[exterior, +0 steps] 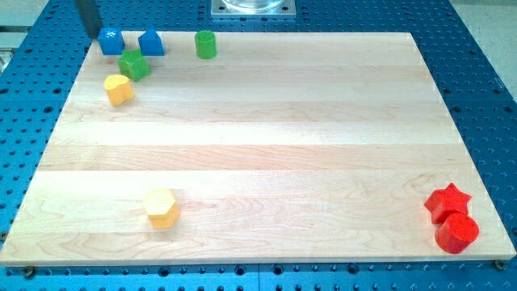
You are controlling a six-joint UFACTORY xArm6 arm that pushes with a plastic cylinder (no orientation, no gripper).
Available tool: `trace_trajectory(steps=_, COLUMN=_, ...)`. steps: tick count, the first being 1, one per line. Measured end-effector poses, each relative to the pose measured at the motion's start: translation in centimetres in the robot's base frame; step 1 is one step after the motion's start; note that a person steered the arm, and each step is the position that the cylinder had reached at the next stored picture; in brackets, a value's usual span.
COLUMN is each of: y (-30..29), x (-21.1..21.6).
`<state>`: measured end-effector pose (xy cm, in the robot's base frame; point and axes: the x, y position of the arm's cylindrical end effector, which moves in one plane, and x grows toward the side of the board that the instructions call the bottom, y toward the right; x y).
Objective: Touch the bottom of the heart
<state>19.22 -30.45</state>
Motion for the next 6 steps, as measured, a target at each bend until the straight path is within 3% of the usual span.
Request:
trace_trajectory(steps=1, y=0.0, x=0.0)
trace_trajectory(steps=3, y=0.6, x=15.5)
trace_trajectory(steps=4, y=3.6, x=18.9)
trace_trajectory(steps=6, y=6.7, x=18.0)
